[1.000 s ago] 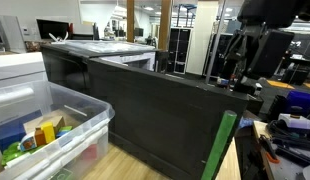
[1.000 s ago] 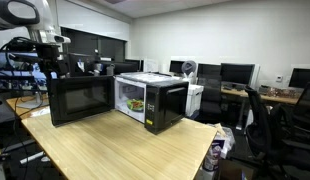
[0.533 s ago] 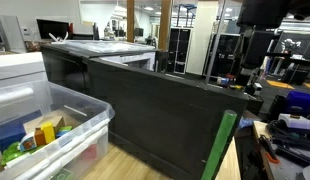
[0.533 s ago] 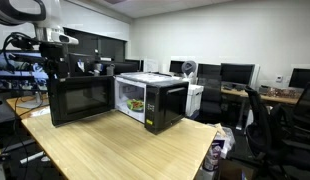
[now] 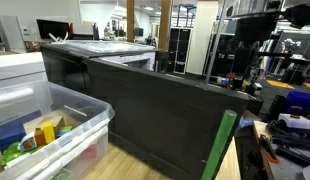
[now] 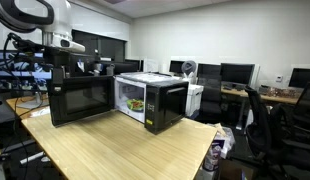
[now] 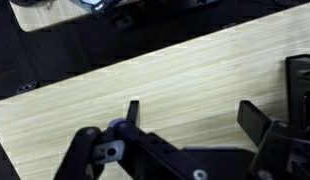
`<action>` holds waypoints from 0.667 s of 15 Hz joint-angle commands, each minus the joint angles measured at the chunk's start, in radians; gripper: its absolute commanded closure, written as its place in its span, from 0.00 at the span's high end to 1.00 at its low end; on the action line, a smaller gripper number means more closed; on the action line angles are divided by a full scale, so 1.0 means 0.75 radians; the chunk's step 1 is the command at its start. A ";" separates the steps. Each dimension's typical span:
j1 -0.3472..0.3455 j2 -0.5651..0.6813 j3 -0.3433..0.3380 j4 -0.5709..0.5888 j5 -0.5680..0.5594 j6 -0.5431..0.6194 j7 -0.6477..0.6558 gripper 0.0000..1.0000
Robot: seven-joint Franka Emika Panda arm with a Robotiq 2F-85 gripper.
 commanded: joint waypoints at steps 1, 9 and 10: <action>-0.047 0.053 0.065 0.004 -0.035 -0.026 0.190 1.00; -0.026 0.045 0.048 0.001 -0.029 -0.014 0.177 1.00; -0.026 0.050 0.035 0.003 -0.006 -0.042 0.179 1.00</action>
